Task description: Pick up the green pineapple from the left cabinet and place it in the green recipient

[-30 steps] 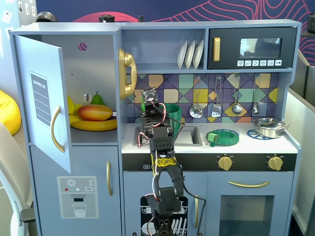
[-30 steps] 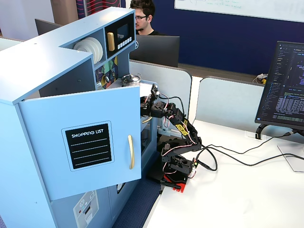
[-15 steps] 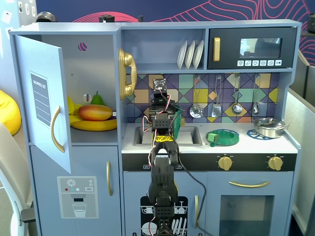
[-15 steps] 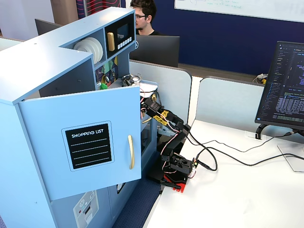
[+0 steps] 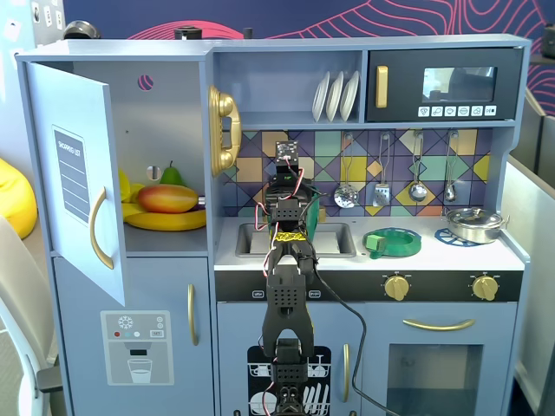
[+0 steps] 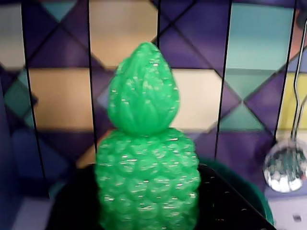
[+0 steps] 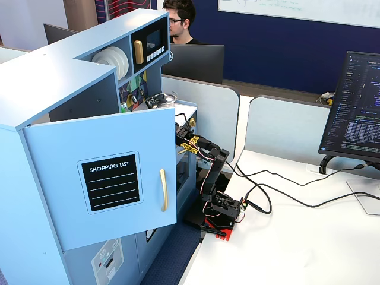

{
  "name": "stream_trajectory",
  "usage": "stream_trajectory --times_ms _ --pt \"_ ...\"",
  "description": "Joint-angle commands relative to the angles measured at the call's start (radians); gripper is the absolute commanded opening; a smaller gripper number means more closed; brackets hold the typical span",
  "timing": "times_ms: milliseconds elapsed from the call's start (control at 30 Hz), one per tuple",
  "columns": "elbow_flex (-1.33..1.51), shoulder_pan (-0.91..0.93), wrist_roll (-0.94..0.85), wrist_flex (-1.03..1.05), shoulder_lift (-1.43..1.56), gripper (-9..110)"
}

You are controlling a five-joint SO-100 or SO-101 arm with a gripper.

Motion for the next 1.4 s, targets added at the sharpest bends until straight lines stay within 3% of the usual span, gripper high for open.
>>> stream_trajectory --times_ms 0,333,533,867,1367 --pt "-0.040 -0.020 0.057 -0.112 0.000 30" --pt "-0.003 -0.020 0.028 -0.080 0.041 31" --pt "0.146 -0.034 0.012 0.063 0.295 29" --pt "0.724 -0.018 0.009 0.319 0.827 28" --pt "1.358 -0.034 0.135 0.563 1.109 27"
